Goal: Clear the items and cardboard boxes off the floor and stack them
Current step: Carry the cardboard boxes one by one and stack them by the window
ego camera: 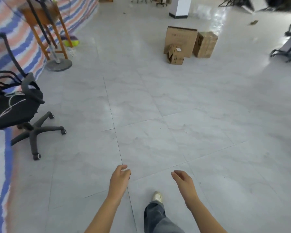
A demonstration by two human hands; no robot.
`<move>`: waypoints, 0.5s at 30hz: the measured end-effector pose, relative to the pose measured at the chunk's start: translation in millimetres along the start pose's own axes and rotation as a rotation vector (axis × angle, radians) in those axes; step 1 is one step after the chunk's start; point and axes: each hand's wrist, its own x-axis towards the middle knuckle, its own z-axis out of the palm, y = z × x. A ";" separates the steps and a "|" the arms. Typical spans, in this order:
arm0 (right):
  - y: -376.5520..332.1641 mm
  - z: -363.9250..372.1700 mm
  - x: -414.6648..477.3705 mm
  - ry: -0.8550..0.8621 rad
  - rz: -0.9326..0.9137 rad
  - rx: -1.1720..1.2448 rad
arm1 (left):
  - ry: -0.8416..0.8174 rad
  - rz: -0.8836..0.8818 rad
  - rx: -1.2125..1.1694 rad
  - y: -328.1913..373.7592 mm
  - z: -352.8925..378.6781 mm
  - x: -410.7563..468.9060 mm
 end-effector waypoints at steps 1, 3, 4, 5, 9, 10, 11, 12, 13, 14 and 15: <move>-18.0 -4.9 23.9 0.015 -0.020 0.036 | 0.008 0.018 0.001 19.3 4.9 17.5; -60.7 -19.8 69.8 0.061 -0.054 0.127 | 0.025 0.056 -0.006 60.9 16.5 50.4; -81.4 -26.8 89.7 0.084 -0.066 0.171 | 0.028 0.081 -0.009 81.7 21.9 64.3; -99.5 -33.0 108.2 0.100 -0.090 0.201 | 0.032 0.111 -0.015 101.1 27.8 78.0; -145.1 -45.4 167.2 0.081 -0.108 0.230 | 0.046 0.146 -0.035 151.8 57.3 128.3; -147.3 -45.7 177.2 0.074 -0.085 0.227 | 0.040 0.118 -0.024 155.7 65.5 137.5; -146.3 -45.4 185.6 0.068 -0.065 0.223 | 0.035 0.087 -0.009 156.4 74.3 147.0; -144.8 -44.9 193.2 0.063 -0.049 0.212 | 0.025 0.059 0.006 156.1 82.9 156.7; -142.8 -44.5 201.4 0.058 -0.030 0.198 | 0.012 0.031 0.020 156.9 91.4 167.0; -141.8 -43.8 211.7 0.058 -0.009 0.185 | 0.002 0.002 0.032 159.0 99.1 179.0; -142.5 -43.0 223.2 0.061 0.016 0.173 | -0.005 -0.024 0.045 162.9 106.5 192.4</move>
